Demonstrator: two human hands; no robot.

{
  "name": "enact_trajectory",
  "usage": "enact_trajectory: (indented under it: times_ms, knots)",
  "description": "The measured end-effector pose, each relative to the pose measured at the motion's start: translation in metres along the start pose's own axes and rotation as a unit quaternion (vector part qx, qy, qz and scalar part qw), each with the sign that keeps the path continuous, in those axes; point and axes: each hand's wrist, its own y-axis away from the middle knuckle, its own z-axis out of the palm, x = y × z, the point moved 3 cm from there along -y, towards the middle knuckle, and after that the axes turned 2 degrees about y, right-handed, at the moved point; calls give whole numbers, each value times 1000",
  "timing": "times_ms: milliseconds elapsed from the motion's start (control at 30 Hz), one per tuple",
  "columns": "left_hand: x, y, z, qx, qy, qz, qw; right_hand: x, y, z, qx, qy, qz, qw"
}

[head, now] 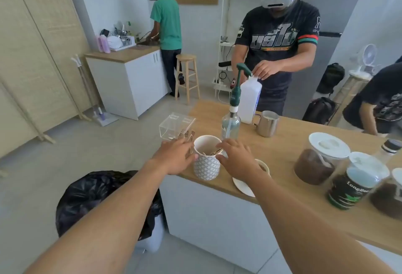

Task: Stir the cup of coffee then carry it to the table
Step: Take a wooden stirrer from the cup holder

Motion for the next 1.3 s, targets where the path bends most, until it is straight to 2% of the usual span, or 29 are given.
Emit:
enact_trajectory:
  times_ms: [467, 800, 1000, 1300]
  knots:
    - [-39, -9, 37, -43, 14, -23, 999, -18, -40, 51, 12, 48, 20, 999]
    - [-47, -14, 40, -53, 11, -24, 998, -17, -49, 51, 49, 49, 32, 997]
    - [-38, -17, 36, -44, 14, -17, 999, -13, -47, 43, 48, 28, 35, 998]
    - [-33, -13, 26, -32, -4, -10, 999, -11, -46, 31, 75, -82, 51, 992]
